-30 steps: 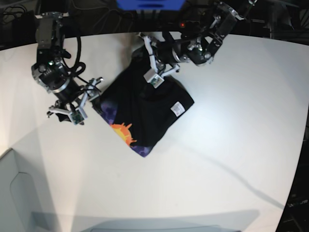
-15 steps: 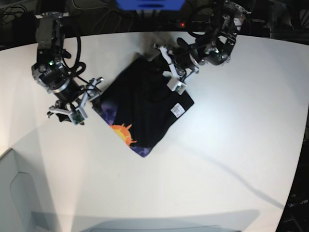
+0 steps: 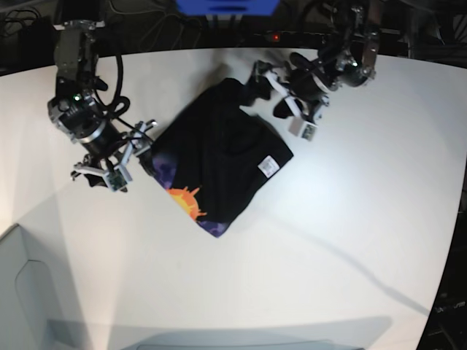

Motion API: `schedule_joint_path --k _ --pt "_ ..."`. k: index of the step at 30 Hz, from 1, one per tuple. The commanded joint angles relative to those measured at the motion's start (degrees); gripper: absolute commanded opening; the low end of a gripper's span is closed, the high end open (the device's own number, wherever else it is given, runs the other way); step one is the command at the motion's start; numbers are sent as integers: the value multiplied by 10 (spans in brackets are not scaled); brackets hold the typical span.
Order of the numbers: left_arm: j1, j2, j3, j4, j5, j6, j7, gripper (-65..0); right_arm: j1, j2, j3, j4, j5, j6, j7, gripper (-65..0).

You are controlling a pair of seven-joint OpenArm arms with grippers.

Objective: Fold the T-shirt properly
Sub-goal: 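Drag the grasped shirt edge with the left gripper toward the right gripper, then release with the left gripper and bring the right gripper to the purple-printed edge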

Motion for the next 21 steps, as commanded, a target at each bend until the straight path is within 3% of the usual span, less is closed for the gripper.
schedule_joint_path --k 1,4,7,18,21 --pt "-5 14 -24 8 -13 -3 -7 -130 6 3 0 10 7 8 13 -258" --pt "-10 53 -78 -13 -10 -7 -7 -130 6 3 -1 10 7 8 13 -258" --pt "-43 74 -79 -41 -7 -7 -7 -130 6 3 -1 10 7 8 13 -258" --pt "-89 88 -80 -126 -13 -9 -7 -139 12 3 2 10 7 8 13 -259" --pt "-100 88 -80 -140 -13 -9 -7 -247 12 3 1 10 7 8 13 -259"
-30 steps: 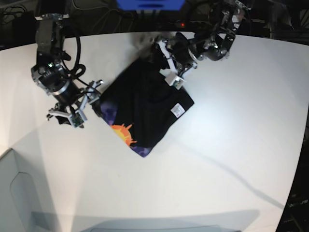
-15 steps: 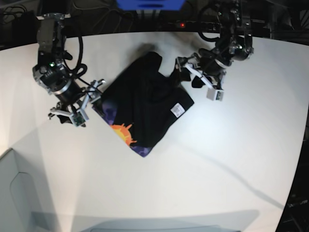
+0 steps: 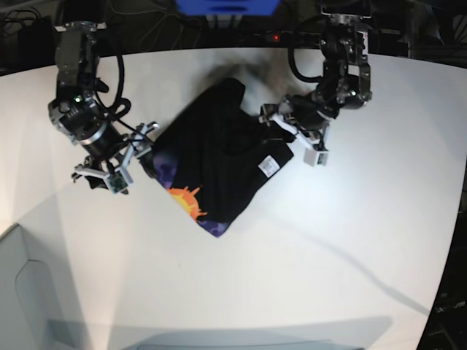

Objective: Fold the T-shirt properly
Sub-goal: 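Release with the left gripper and bring the right gripper to the purple-printed edge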

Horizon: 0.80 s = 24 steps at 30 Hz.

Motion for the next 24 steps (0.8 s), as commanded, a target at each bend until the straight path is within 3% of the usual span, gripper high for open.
schedule_joint_path --k 1,4,10,12,24 --pt "-5 0 0 6 -9 -5 -5 -293 6 3 2 10 6 8 15 -259" --pt "-6 1 0 4 -9 -5 -6 -395 7 3 1 10 6 8 15 -259" --pt "-13 3 -4 -11 -10 -5 -7 -539 7 3 0 10 6 8 15 -259" --pt "-20 11 -5 -17 -9 -3 -7 -650 7 3 0 8 6 8 15 -259" --pt "-23 36 -101 13 -10 -4 0 -650 8 2 0 -22 7 8 20 -260"
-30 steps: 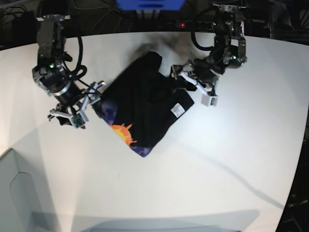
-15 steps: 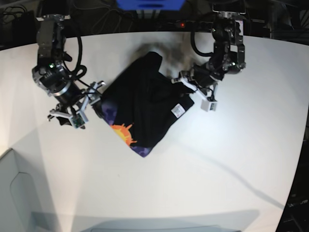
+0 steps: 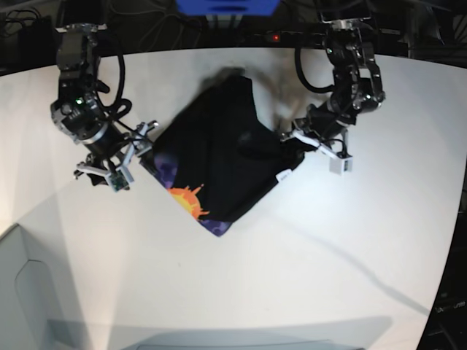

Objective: Fold the T-shirt properly
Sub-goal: 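Release with the left gripper and bring the right gripper to the purple-printed edge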

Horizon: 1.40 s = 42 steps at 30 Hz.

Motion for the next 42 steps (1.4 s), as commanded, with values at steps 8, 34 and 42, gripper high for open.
schedule_joint_path --k 8,34,42 --pt "-7 0 0 -2 -10 -3 -7 -650 13 -13 1 12 6 8 12 -259" --pt "-31 -7 -11 -8 -9 -1 -2 -358 110 0 4 -183 5 -21 9 -371" --pt "15 -7 -59 18 -9 -4 -1 -357 90 1 63 -127 6 -21 15 -360"
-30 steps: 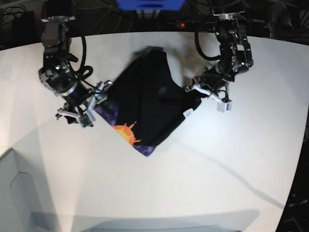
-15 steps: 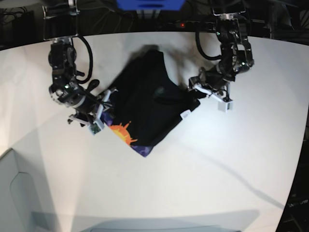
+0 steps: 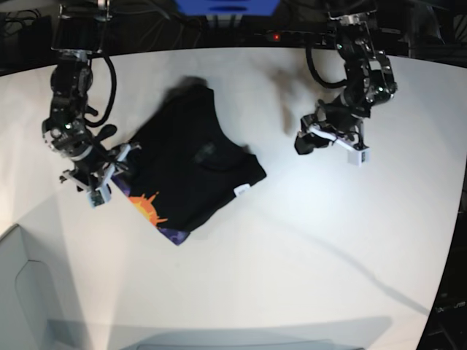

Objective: Fold the T-shirt properly
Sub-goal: 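Release with the left gripper and bring the right gripper to the purple-printed edge, then grasp the purple-printed edge with the right gripper and pull it outward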

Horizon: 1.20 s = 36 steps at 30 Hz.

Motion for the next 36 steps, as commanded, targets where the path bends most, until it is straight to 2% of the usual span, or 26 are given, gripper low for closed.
schedule_joint_path --k 1,9,15,17,21,29,33,36 --pt "-1 -1 -8 12 -10 -5 -11 -357 15 2 4 11 7 -9 16 -355" --pt "31 -1 -36 14 -11 -6 -12 -357 57 5 4 -51 7 -9 17 -331" --pt "42 5 -32 46 -11 -6 -12 -357 31 21 -2 -78 7 -8 17 -335" --pt "41 5 -32 46 -11 -6 -12 -357 10 22 -2 -62 7 -8 17 -335" --pt "38 5 -32 46 -11 -6 -12 -357 -50 18 -2 -1 7 28 11 -336" --pt "42 5 -32 46 -11 -6 -12 -357 -179 4 1 161 7 30 13 -335" --pt "63 5 -32 46 -11 -6 -11 -357 -188 1 49 203 8 30 16 -333" --pt "86 6 -22 56 -44 -6 -11 -357 -158 -12 86 196 8 30 10 -332"
